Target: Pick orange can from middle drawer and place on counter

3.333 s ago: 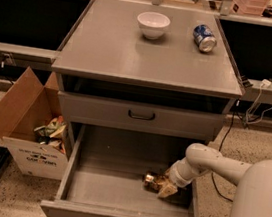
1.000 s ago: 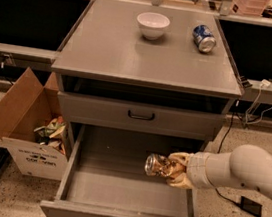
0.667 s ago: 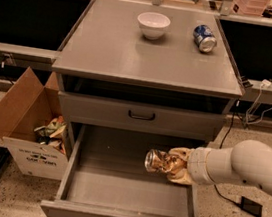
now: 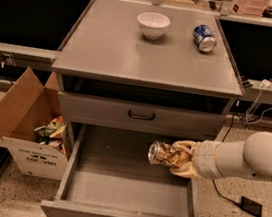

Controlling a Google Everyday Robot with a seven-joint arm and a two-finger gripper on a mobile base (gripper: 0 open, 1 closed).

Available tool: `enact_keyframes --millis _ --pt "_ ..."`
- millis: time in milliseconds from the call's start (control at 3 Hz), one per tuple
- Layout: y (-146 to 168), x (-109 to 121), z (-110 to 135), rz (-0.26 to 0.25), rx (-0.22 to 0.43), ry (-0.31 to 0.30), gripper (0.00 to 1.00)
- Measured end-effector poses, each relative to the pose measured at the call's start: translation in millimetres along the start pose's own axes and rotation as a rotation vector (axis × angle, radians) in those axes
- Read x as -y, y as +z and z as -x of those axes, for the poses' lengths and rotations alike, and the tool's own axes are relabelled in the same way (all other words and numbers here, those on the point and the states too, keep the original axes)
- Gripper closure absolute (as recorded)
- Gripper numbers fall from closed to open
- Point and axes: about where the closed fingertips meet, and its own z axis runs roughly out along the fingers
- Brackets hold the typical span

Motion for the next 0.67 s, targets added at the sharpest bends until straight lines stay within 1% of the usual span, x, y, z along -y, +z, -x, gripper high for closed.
enact_keyframes --millis 333,667 --pt "-47.7 45.7 36.6 -0.044 0.029 -0.014 1.00" --pt "-47.7 45.7 36.6 -0.044 0.029 -0.014 1.00"
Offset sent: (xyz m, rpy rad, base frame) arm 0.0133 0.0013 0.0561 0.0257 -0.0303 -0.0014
